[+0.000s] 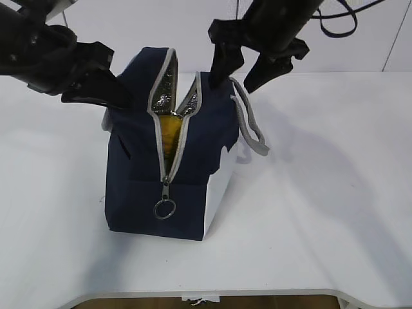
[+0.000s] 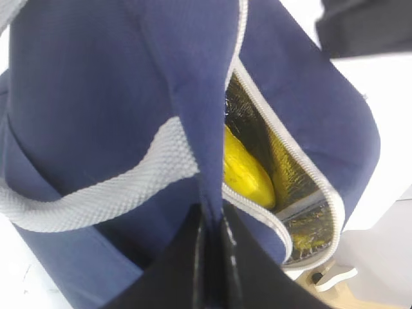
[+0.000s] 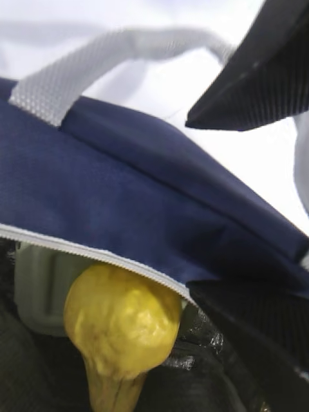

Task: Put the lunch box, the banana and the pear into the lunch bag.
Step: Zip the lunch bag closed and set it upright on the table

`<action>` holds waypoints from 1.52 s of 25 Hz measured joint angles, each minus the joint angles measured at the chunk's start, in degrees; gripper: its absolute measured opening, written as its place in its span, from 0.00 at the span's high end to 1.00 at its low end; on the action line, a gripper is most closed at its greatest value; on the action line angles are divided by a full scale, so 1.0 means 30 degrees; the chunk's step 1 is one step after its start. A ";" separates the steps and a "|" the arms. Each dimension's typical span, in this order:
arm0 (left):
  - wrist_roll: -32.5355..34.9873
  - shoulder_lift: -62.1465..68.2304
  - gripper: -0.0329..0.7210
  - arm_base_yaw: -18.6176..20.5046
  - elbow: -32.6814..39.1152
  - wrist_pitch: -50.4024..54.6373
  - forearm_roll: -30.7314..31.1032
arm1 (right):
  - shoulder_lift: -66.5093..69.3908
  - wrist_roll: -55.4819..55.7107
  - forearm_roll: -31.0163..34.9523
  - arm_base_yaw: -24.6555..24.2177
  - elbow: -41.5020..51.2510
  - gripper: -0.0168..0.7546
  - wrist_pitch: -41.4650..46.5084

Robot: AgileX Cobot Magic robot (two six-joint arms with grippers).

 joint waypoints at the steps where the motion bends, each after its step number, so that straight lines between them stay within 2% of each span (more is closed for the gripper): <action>1: 0.0000 0.0000 0.96 0.0000 0.0000 0.0000 0.0000 | 0.0000 0.0000 0.0000 0.0000 0.0387 0.26 0.0000; 7: 0.0000 0.0000 0.96 0.0000 0.0000 0.0000 0.0000 | 0.0582 0.0047 0.0269 0.0000 0.0790 0.26 0.0000; 10: 0.0000 0.0000 0.96 0.0000 0.0000 0.0000 0.0000 | 0.0935 0.0047 0.0394 0.0000 0.0790 0.30 0.0000; 12: 0.0000 0.0000 0.96 0.0000 0.0000 0.0000 0.0000 | 0.1235 0.0066 0.0469 0.0000 0.0790 0.39 -0.0032; 18: 0.0000 0.0000 0.96 0.0000 0.0000 0.0000 -0.0103 | 0.1372 -0.0008 0.0513 0.0000 0.0487 0.81 -0.0041; 21: 0.1215 0.0000 0.96 0.0000 0.0000 0.0018 -0.1038 | 0.1372 -0.0330 0.0475 0.0000 -0.0093 0.90 0.0000; 27: 0.4484 0.0000 0.96 -0.0312 0.0000 0.0049 -0.4311 | 0.0221 -0.0484 -0.1444 0.0000 -0.0342 0.93 0.0111; 32: 0.5250 0.0254 0.96 -0.0312 -0.0088 0.0247 -0.5247 | -0.0889 -0.0198 -0.2041 0.0000 -0.0351 0.93 0.0195; 38: 0.5422 0.1954 0.96 -0.0612 -0.1680 0.1050 -0.5912 | -0.1334 0.0408 -0.2521 -0.0032 -0.0383 0.93 0.0299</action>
